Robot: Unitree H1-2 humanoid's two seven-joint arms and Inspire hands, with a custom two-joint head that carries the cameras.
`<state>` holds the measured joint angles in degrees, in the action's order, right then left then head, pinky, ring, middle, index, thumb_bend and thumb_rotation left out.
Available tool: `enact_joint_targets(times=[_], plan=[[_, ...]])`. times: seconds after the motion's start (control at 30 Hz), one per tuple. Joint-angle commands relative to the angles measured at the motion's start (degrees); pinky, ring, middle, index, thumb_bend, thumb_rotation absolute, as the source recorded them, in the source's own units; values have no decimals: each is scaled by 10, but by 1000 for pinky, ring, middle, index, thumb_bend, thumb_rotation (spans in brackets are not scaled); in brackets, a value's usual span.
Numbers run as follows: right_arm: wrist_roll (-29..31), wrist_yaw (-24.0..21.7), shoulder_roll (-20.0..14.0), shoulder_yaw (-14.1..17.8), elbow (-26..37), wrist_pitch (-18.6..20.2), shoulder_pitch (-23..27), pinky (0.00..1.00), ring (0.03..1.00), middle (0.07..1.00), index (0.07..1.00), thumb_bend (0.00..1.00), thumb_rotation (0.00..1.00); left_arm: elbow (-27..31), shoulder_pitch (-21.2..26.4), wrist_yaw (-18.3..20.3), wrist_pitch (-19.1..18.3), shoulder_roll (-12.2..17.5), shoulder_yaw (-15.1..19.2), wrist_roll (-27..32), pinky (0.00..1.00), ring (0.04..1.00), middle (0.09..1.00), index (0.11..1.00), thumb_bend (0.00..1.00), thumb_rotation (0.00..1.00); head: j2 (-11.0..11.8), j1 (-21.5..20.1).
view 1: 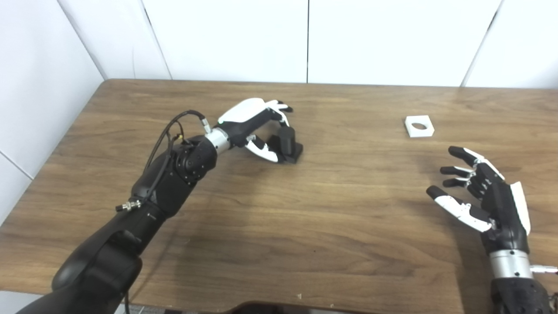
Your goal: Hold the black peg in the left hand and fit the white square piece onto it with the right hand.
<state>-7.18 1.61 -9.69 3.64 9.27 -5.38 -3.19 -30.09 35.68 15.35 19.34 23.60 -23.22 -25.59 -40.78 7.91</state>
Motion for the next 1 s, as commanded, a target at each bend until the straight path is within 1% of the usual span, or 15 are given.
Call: enact_joint_targets(times=[0.0,0.1,0.13,0.2,0.37,0.57,0.63,0.77,0.97], plan=[[3,1,3,2,13,-8,-2,562,678,822,769,632,283,5,9,37,11,7,-8,7,929,985,928,493,518,83,-1,1],[10,-2,4,2,17,-2,-3,577,687,832,773,620,251,14,6,52,18,6,-9,18,931,983,925,492,518,82,-2,0],[5,0,4,2,14,-6,-2,579,689,832,774,619,247,21,4,60,16,5,-8,24,931,982,925,492,519,81,-2,-1],[0,2,4,0,10,-13,-1,572,684,828,771,628,266,32,1,72,13,5,-8,31,941,985,925,492,519,80,-3,-1],[1,3,6,1,7,-14,1,572,681,826,767,632,263,65,-10,106,20,5,-14,47,924,984,930,493,520,75,-3,-3],[0,4,5,2,9,-11,3,574,677,825,766,630,261,91,-20,133,27,-2,-23,56,912,987,934,493,520,76,-5,-7],[0,4,5,2,8,-14,3,558,672,822,768,624,253,97,-25,138,34,-7,-29,56,911,987,933,492,520,76,-6,-9],[2,3,4,4,11,-12,3,557,676,827,764,630,244,106,-33,141,45,-13,-39,53,893,977,931,492,519,78,-7,-14],[-1,6,2,7,17,-7,5,540,665,819,758,634,253,134,-57,144,47,-21,-53,47,937,982,930,492,519,78,-8,-18]])
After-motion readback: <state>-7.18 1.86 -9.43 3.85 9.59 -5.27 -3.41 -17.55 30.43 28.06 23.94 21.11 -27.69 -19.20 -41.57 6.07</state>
